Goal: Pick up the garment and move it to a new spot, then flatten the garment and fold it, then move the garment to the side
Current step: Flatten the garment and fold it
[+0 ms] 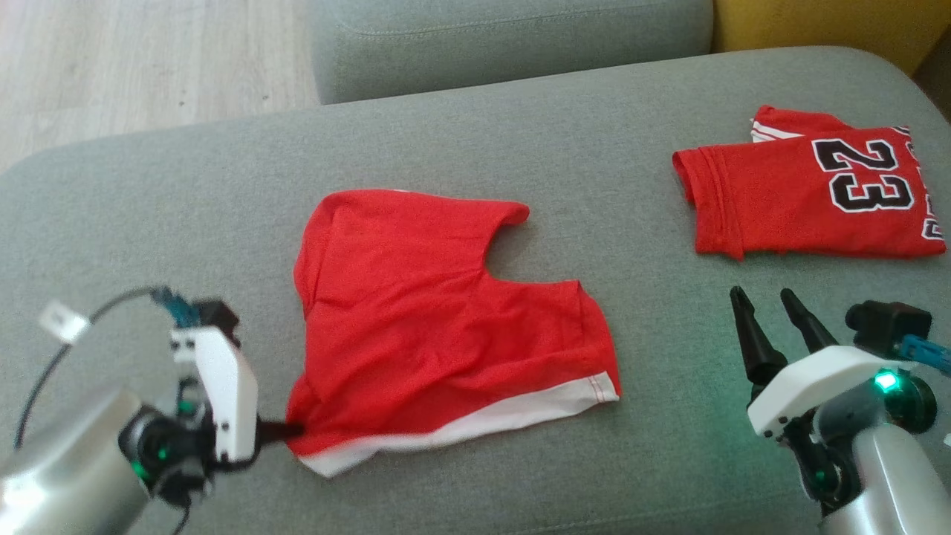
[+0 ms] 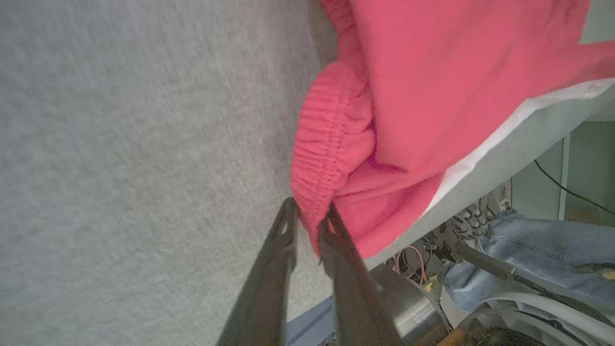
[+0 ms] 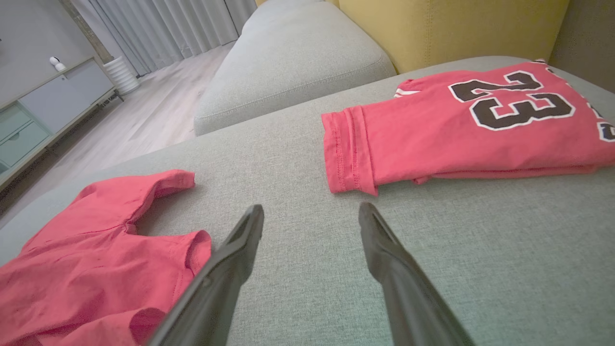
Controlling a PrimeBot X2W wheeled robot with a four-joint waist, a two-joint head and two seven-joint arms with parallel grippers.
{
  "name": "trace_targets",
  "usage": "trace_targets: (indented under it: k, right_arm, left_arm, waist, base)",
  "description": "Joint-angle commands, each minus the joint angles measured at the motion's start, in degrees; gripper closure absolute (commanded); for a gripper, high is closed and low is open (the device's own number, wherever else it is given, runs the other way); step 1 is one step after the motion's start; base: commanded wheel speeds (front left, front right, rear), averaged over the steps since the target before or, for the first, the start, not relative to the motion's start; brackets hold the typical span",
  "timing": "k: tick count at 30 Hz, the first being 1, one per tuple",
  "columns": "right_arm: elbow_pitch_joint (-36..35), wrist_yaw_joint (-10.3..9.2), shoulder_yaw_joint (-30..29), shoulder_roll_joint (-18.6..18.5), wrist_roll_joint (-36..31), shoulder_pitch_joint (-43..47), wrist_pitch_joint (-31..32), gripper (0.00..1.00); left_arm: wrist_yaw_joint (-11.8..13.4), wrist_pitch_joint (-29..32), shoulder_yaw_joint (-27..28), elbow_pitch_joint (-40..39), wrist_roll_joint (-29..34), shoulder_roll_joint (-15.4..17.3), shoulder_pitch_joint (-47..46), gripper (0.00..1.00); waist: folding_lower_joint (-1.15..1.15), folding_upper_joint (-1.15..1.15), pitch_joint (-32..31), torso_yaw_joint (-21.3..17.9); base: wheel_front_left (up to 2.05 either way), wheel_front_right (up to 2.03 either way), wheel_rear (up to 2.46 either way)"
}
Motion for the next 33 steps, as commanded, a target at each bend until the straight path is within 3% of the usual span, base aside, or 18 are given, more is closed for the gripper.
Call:
trace_targets:
  k: [1, 2, 3, 7, 10, 12, 16, 20, 22, 25, 27, 30, 33]
  right_arm:
    - [-2.16, 0.42, 0.84, -0.38, -0.57, -1.35, 0.2, 0.0]
    - [-2.25, 0.42, 0.68, -0.39, -0.63, -1.24, 0.32, 0.0]
    - [-2.32, 0.42, 0.51, -0.38, -0.67, -1.13, 0.41, 0.0]
    - [-2.54, 0.42, -0.1, -0.38, -1.02, -0.53, 0.61, 0.0]
    - [-3.18, 0.42, 0.26, -0.36, -1.09, 0.16, -0.25, 0.0]
    - [-3.84, 0.42, 0.4, -0.36, -1.0, 0.72, -1.32, 0.0]
    - [-5.08, 0.42, 1.11, -0.58, -1.0, 1.71, -4.18, 0.0]
    - [-6.66, 0.42, 2.27, -0.96, -1.03, 2.84, -8.47, 0.0]
    - [-7.44, 0.42, 3.03, -1.13, -1.04, 3.45, -10.64, 0.0]
    - [-8.25, 0.42, 3.96, -1.23, -0.92, 4.6, -13.6, 0.0]
    - [-8.51, 0.42, 4.1, -1.02, -0.91, 5.51, -15.15, 0.0]
    - [-8.73, 0.42, 4.55, -1.0, -1.54, 6.71, -16.98, 0.0]
    - [-8.94, 0.42, 4.71, -1.02, -1.88, 7.7, -17.9, 0.0]
  left_arm:
    - [-0.01, -0.03, 3.02, -1.06, -1.17, 2.64, -1.32, 0.7]
    - [-0.12, -0.11, 2.97, -1.26, -1.49, 2.59, -0.64, 0.43]
    - [-0.23, -0.29, 2.92, -1.46, -1.63, 2.57, -0.13, 0.0]
    - [-0.92, -4.57, 4.2, -2.91, -0.3, 3.33, -0.58, 0.0]
    - [-1.55, -12.34, 6.18, -6.03, 3.2, 5.44, -1.52, 0.0]
    - [-0.7, -17.85, 7.55, -7.92, 5.81, 6.63, -1.59, 0.0]
    - [4.82, -32.5, 11.01, -11.93, 11.71, 7.69, 0.53, 0.0]
    - [13.27, -47.92, 14.39, -15.82, 16.92, 7.49, 5.96, 0.0]
    - [16.62, -52.78, 15.77, -17.77, 18.31, 6.78, 9.7, 0.0]
    - [21.25, -54.77, 19.31, -20.48, 21.57, 5.11, 15.54, 0.0]
    - [23.61, -54.86, 24.82, -23.74, 25.45, 2.68, 19.41, 0.0]
    - [24.58, -54.89, 30.34, -26.6, 30.5, -1.0, 26.78, 0.0]
    - [23.78, -54.9, 33.29, -28.42, 33.24, -3.93, 30.45, 0.0]
  waist:
    - [0.0, 0.0, -0.17, 0.22]
    - [0.0, 0.0, -0.22, 0.34]
    - [0.0, 0.0, -0.3, 0.48]
    - [0.0, 0.0, -1.14, 1.3]
    - [0.0, 0.0, -2.53, 2.05]
    - [0.0, 0.0, -3.07, 2.54]
    - [0.0, 0.0, -4.09, 3.41]
    - [0.0, 0.0, -4.83, 4.16]
    - [0.0, 0.0, -5.11, 4.43]
    - [0.0, 0.0, -5.4, 4.91]
    - [0.0, 0.0, -5.42, 5.22]
    - [0.0, 0.0, -5.54, 5.44]
    - [0.0, 0.0, -5.71, 5.61]
  base:
    - [0.0, 0.0, 0.0]
    - [0.0, 0.0, 0.0]
    - [0.0, 0.0, 0.0]
    - [0.0, 0.0, 0.0]
    - [0.0, 0.0, 0.0]
    - [0.0, 0.0, 0.0]
    - [0.0, 0.0, 0.0]
    - [0.0, 0.0, 0.0]
    - [0.0, 0.0, 0.0]
    - [0.0, 0.0, 0.0]
    - [0.0, 0.0, 0.0]
    - [0.0, 0.0, 0.0]
    - [0.0, 0.0, 0.0]
